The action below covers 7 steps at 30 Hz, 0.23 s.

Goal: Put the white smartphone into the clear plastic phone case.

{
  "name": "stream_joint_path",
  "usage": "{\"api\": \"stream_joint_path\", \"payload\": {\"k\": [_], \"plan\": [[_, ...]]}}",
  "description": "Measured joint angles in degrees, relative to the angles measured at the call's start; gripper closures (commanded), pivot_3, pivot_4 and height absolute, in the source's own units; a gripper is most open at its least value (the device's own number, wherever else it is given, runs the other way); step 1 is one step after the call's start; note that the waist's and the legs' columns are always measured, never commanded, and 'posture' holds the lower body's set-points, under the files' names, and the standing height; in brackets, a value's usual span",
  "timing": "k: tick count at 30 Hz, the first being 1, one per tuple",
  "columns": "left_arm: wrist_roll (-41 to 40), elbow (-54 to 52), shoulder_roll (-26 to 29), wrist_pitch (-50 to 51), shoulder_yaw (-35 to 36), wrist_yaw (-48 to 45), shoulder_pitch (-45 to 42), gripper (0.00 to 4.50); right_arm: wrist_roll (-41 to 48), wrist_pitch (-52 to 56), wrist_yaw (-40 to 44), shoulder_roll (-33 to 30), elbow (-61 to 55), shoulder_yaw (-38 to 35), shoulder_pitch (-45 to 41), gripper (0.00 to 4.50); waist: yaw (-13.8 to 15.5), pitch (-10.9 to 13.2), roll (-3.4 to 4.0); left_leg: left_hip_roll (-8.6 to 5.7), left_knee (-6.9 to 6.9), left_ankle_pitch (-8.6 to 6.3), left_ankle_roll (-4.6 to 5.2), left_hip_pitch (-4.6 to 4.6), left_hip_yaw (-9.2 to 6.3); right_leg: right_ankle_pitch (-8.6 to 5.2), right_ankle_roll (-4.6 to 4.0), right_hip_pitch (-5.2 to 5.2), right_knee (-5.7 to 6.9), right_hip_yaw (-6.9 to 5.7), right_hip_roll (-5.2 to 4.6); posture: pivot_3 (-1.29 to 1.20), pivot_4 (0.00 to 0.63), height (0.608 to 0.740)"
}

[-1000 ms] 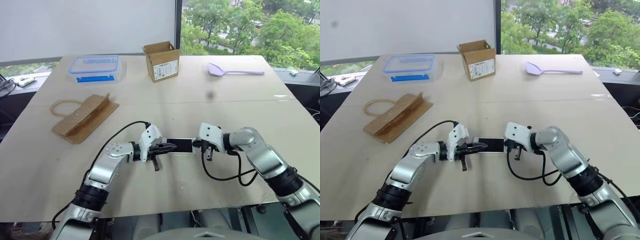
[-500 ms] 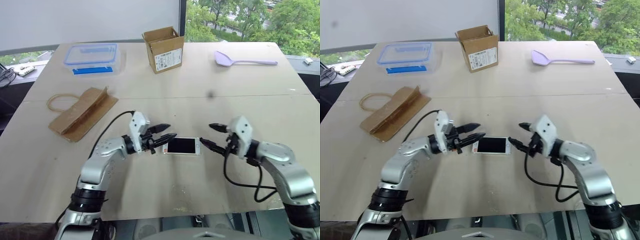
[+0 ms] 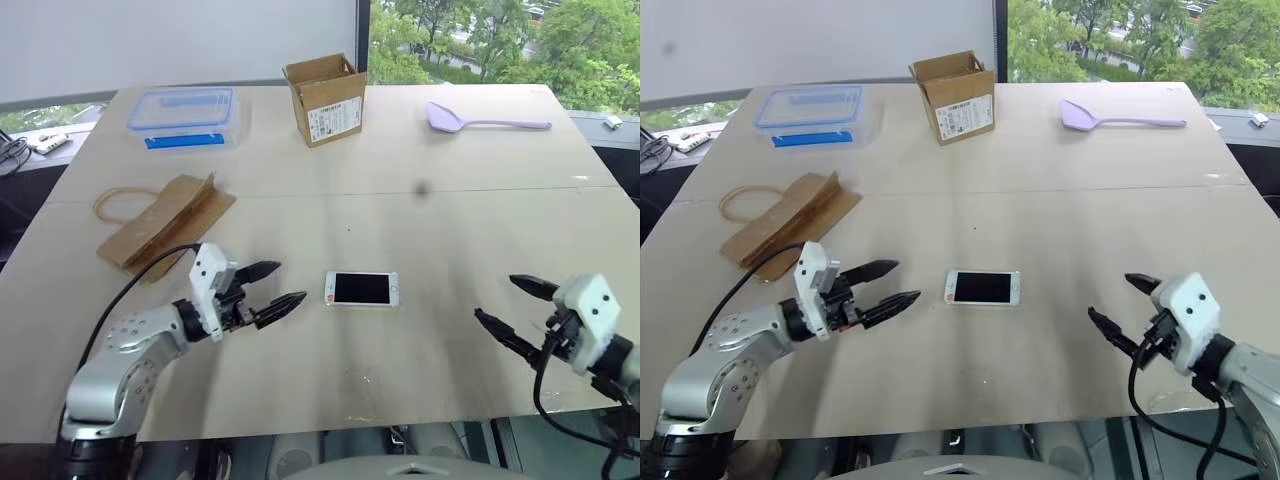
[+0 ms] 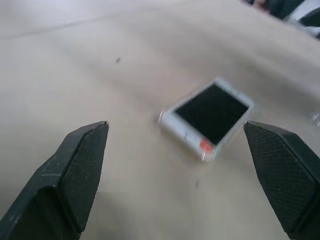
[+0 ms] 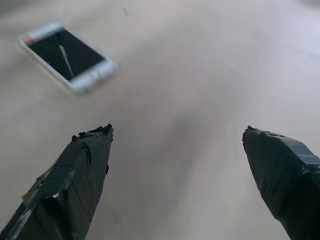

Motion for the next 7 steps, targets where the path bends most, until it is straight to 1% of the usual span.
{"api": "stream_joint_path", "payload": {"k": [4,7], "plan": [[0.1,-0.6,1.3,-0.7,0.4,-1.4,3.7,0.05,0.0,-2.1,0.1,0.4,0.1,-3.3,4.4,0.0,0.0,0.0,0.0,-0.01,0.02,0.0,0.0,0.01,0.01,-0.01,-0.01,0.0,0.0,0.0,-0.05,0.0,0.15,0.74],[0.1,-1.3,1.9,-0.7,0.4,-2.0,4.9,0.05,0.1,-4.1,0.3,0.4,0.9,-3.8,5.7,0.0,0.0,0.0,0.0,-0.01,0.02,0.0,0.0,0.01,0.01,-0.01,-0.01,0.01,0.0,0.0,-0.06,0.0,0.15,0.74]]}}
